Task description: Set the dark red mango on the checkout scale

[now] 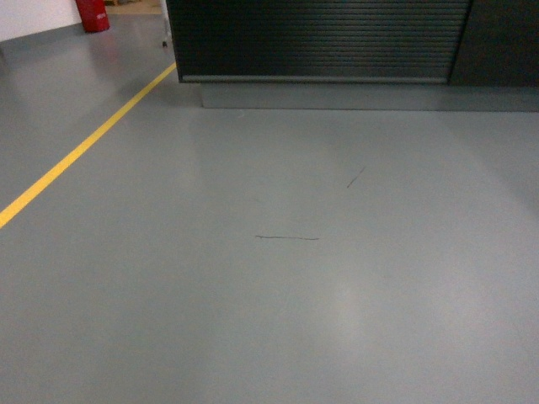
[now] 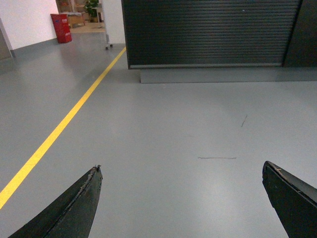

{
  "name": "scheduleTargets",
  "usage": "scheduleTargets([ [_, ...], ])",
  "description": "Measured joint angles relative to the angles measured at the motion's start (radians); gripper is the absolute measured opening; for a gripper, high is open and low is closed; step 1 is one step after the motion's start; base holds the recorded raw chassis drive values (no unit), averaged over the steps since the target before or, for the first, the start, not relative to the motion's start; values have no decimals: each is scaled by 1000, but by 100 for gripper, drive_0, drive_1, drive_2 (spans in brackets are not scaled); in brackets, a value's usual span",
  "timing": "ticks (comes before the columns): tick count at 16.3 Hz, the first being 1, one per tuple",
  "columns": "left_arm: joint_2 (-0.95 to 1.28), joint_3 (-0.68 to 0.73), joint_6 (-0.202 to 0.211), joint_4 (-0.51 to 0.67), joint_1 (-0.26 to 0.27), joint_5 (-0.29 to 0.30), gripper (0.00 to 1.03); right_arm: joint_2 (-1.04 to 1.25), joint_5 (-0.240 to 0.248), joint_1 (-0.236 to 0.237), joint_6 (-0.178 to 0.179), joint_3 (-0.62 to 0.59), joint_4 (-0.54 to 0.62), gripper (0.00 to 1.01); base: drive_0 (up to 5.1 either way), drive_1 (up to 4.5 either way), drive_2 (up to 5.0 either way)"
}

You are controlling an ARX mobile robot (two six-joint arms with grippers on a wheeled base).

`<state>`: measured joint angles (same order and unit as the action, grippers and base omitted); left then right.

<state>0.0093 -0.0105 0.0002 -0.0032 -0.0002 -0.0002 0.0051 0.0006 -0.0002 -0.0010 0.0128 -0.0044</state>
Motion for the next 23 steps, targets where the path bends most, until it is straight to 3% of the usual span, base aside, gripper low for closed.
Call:
scheduleTargets([
  [23, 0, 0, 0, 0, 0, 0, 98, 0, 0, 0, 0, 0, 0, 98, 0, 0, 0],
])
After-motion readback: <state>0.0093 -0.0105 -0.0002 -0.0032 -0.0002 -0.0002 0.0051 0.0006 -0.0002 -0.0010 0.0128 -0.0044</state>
